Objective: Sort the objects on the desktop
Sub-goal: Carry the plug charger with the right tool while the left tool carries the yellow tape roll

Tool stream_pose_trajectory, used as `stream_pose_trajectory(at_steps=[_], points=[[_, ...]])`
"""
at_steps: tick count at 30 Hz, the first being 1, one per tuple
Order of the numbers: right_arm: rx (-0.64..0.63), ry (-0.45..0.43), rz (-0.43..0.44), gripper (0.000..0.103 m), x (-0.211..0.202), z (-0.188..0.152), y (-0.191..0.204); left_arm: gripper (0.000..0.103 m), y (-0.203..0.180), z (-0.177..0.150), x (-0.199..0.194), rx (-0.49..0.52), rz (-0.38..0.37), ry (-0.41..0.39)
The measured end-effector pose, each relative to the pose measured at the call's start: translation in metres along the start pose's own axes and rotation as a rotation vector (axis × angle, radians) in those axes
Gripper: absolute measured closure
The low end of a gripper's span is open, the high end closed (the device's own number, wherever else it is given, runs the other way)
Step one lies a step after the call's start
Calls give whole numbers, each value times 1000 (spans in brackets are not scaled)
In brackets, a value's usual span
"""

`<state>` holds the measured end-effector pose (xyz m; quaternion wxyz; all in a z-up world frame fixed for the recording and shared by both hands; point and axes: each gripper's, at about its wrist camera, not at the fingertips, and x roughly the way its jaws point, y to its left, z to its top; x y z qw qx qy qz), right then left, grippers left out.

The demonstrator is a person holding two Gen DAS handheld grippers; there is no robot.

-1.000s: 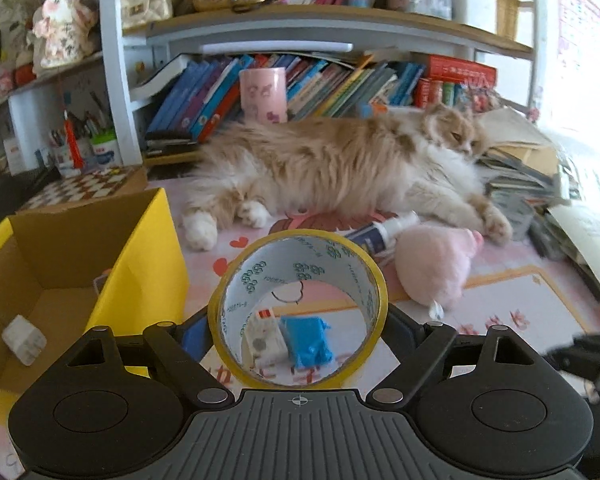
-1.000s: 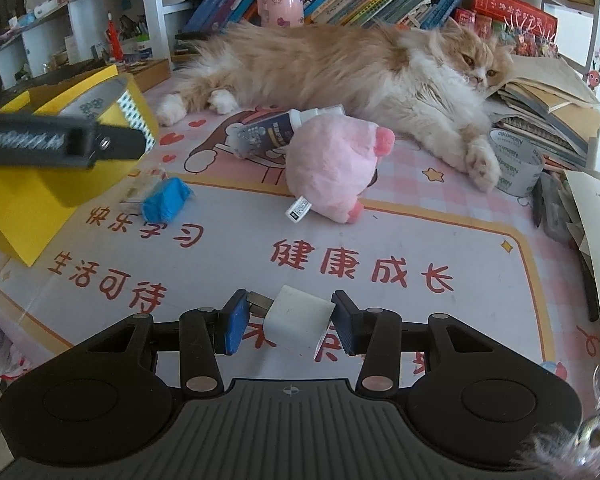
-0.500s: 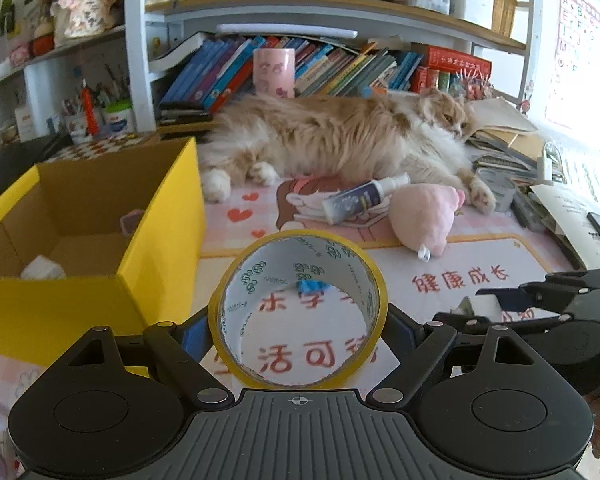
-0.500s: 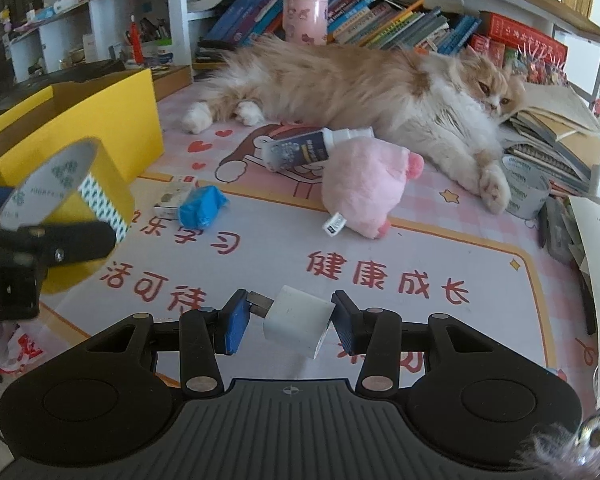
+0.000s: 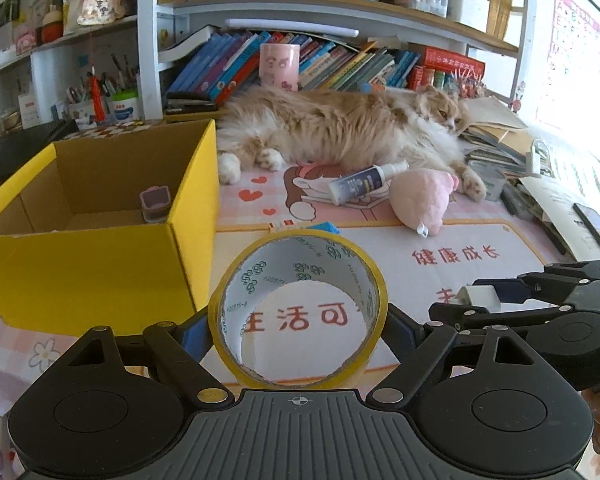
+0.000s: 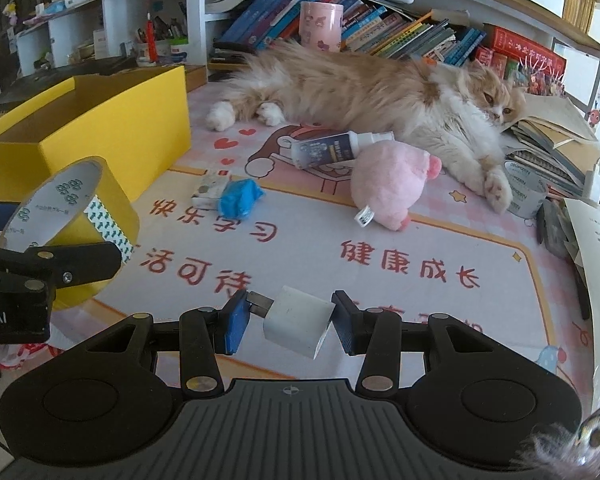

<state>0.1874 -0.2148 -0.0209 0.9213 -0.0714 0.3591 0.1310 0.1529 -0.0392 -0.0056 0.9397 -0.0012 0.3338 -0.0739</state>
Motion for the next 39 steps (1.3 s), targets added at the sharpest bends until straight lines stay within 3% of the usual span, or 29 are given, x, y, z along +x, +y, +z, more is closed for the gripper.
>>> stream_pose_trajectory(at_steps=[20, 39], points=[[9, -2, -18, 61, -49, -36, 96, 16, 57, -48, -69, 36, -35, 8], [18, 8, 43, 61, -72, -68, 179, 16, 112, -92, -124, 22, 21, 25]])
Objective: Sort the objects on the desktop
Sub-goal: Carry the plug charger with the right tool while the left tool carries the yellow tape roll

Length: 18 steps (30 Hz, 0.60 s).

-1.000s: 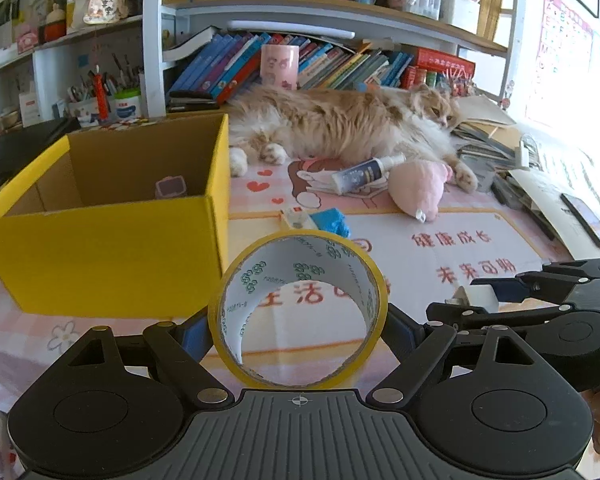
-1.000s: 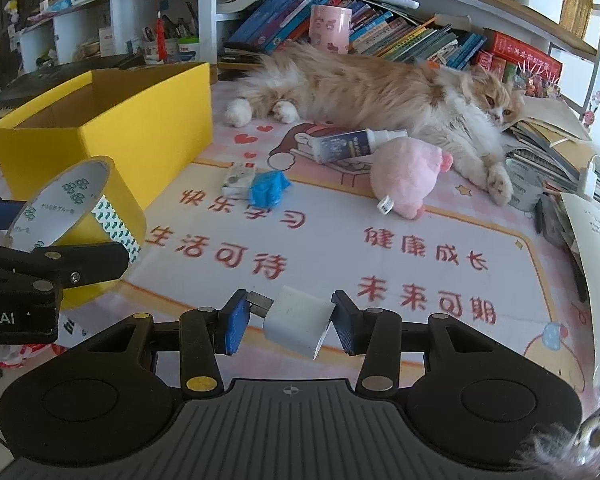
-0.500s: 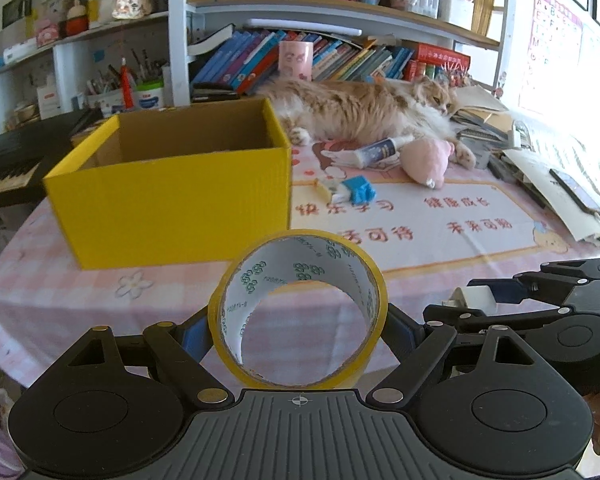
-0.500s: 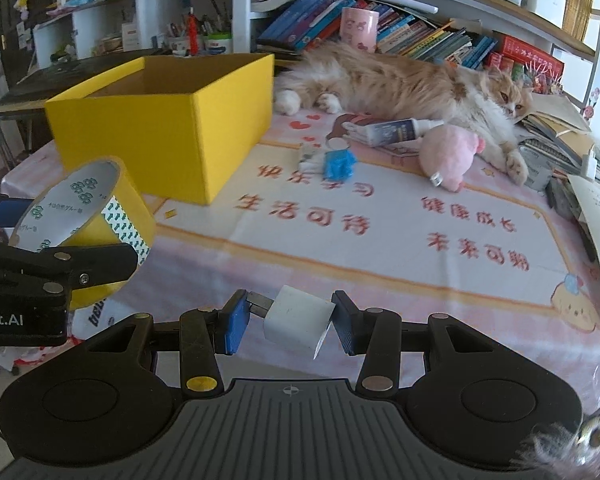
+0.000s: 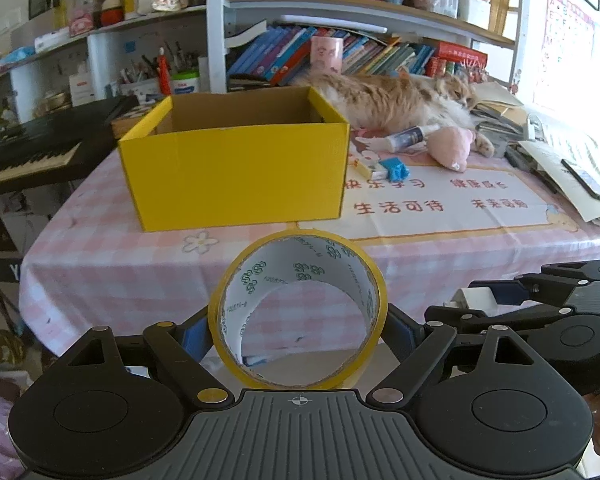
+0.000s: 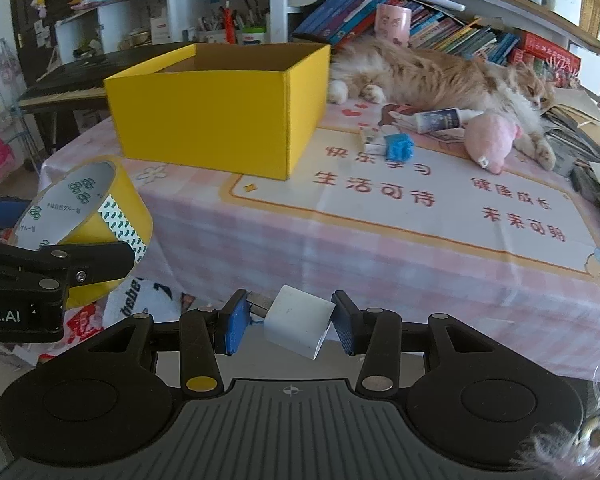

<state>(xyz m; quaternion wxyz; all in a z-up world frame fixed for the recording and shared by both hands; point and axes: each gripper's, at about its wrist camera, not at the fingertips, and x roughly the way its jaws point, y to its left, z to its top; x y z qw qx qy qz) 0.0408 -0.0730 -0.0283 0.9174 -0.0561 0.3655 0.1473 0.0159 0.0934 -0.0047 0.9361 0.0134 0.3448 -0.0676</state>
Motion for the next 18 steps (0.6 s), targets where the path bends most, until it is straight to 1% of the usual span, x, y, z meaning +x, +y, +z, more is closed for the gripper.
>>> stream_pose_trajectory(at_steps=[8, 18], points=[[-25, 8, 25, 61, -1, -1, 18, 16, 12, -6, -7, -19, 11, 4], [-61, 14, 42, 61, -1, -1, 28, 16, 18, -11, -11, -51, 21, -1]])
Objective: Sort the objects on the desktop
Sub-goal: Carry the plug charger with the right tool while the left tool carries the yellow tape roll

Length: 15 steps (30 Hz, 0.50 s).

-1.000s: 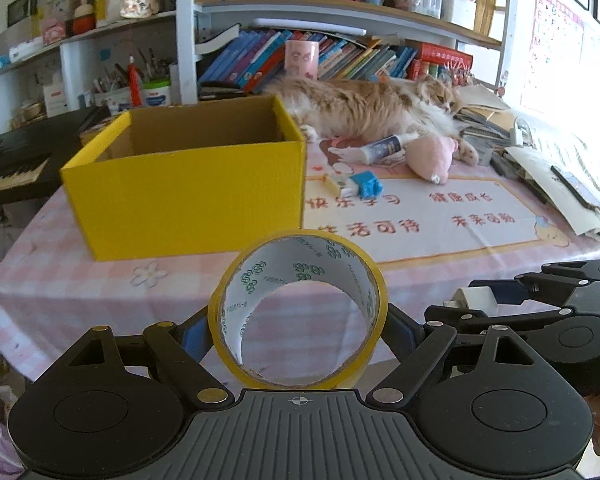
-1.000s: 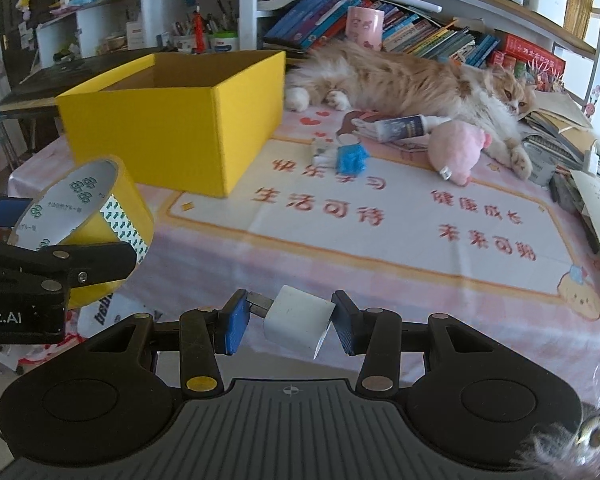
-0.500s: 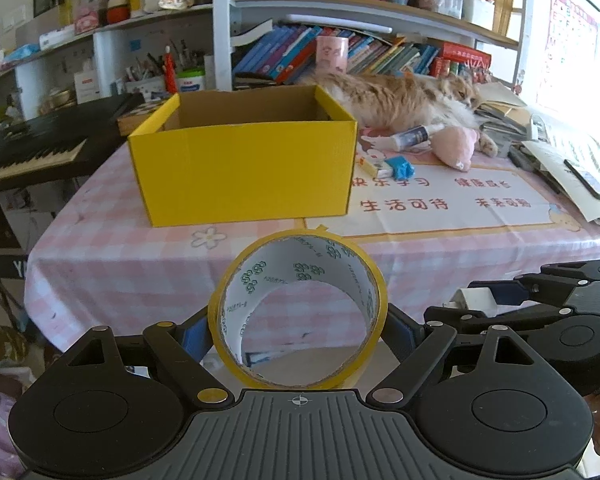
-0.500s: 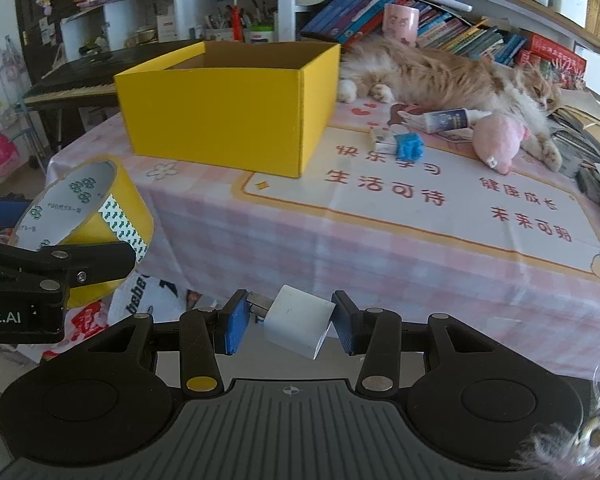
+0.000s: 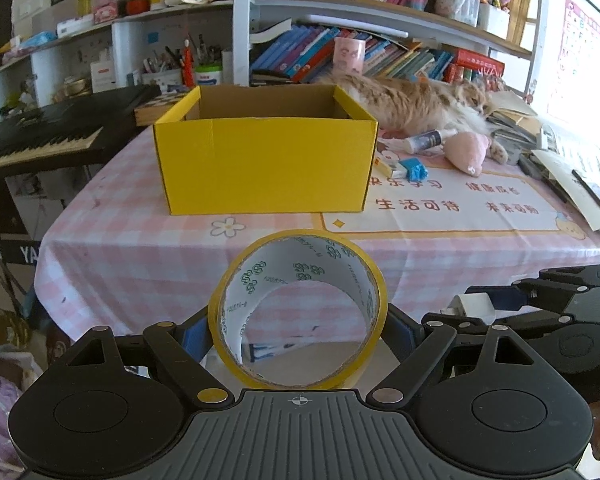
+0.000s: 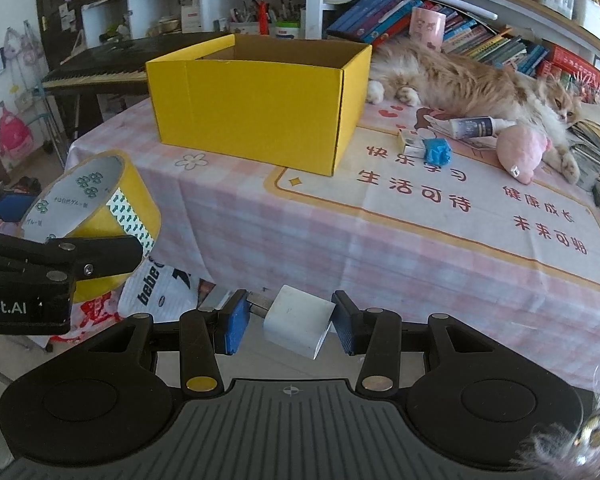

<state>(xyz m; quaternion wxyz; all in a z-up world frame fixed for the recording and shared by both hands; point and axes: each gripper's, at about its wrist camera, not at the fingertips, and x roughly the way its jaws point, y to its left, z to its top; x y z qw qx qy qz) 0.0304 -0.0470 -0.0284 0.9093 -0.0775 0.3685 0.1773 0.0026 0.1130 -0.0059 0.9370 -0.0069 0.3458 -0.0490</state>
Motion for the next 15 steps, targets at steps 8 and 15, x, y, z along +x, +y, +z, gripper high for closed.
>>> stream_pose_trajectory(at_steps=[8, 15], points=[[1, 3, -2, 61, -1, -1, 1, 16, -1, -2, -2, 6, -4, 2], [-4, 9, 12, 61, -2, -3, 4, 16, 1, -5, -6, -3, 10, 6]])
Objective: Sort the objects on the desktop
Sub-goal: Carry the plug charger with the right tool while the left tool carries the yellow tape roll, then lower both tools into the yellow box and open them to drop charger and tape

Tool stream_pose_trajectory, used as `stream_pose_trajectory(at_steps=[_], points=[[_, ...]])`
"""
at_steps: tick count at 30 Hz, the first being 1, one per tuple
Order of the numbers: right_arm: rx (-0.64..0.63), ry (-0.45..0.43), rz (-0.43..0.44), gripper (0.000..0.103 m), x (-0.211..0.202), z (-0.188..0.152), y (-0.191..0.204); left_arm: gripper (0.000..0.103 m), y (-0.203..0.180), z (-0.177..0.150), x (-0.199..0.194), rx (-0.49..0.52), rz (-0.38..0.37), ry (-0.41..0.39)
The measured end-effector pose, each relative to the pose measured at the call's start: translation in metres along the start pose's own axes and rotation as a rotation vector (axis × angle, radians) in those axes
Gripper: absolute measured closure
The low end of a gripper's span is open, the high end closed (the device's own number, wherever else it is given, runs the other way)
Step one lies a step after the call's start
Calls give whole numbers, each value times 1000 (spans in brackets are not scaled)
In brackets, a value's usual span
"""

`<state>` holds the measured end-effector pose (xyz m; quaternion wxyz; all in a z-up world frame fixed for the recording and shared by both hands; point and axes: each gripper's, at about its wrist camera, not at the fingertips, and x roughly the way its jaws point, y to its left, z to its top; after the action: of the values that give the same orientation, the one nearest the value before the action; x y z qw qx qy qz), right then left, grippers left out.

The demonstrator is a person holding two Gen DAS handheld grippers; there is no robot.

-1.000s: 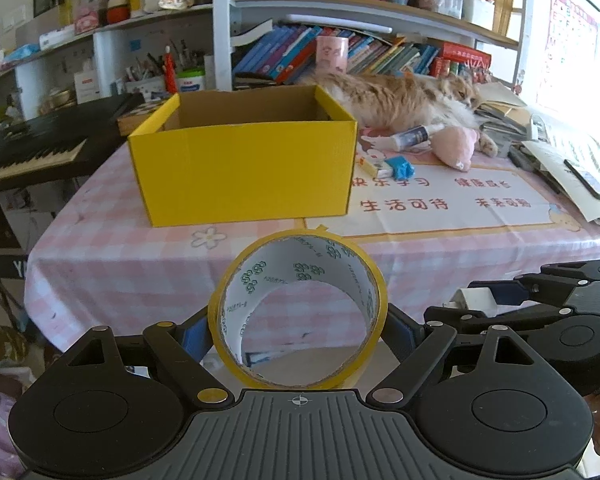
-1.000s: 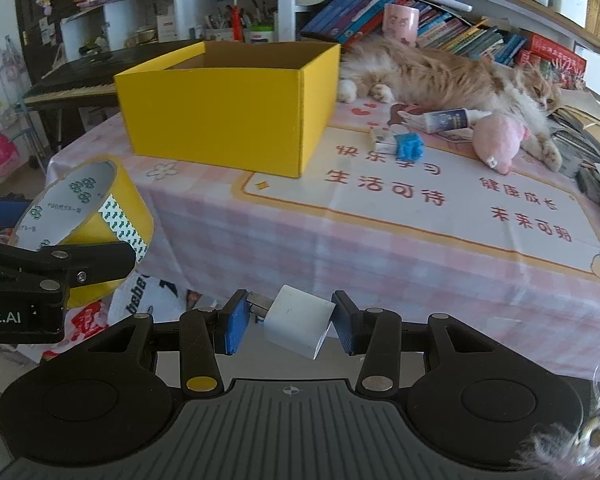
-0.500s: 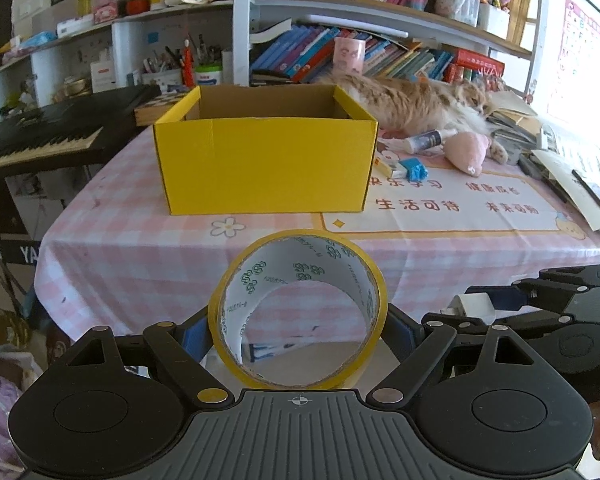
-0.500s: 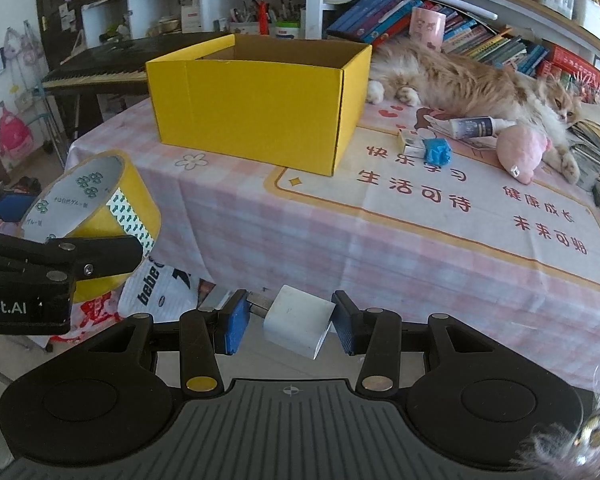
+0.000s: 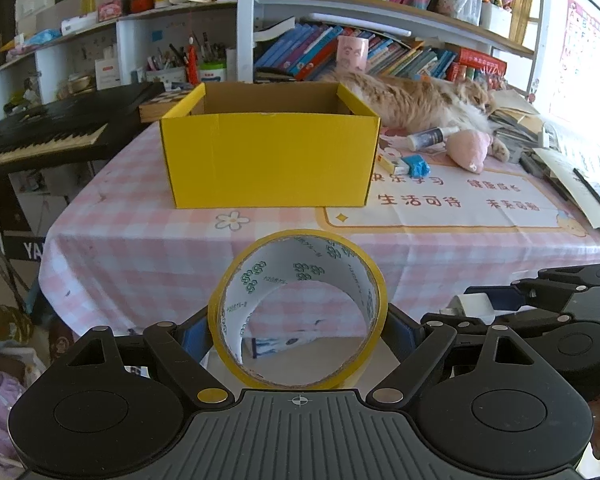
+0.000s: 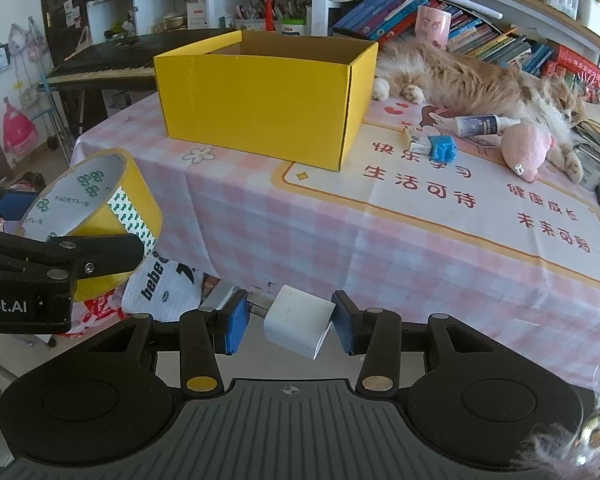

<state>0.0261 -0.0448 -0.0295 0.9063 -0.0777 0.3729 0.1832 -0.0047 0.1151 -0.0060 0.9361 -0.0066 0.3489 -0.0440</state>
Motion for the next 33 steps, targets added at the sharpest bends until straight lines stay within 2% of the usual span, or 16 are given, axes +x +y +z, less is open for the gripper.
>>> stream_pose_trajectory(at_steps=[11, 18, 27, 33], points=[[-28, -4, 24, 61, 3, 7, 10, 16, 11, 0, -8, -21, 32, -19], [-44, -48, 30, 61, 3, 29, 6, 16, 19, 13, -7, -17, 51, -43], [-71, -139, 66, 61, 1, 84, -8, 16, 28, 62, -3, -17, 77, -149], [-107, -188, 97, 61, 14, 129, -18, 16, 33, 107, 18, -9, 91, -221]])
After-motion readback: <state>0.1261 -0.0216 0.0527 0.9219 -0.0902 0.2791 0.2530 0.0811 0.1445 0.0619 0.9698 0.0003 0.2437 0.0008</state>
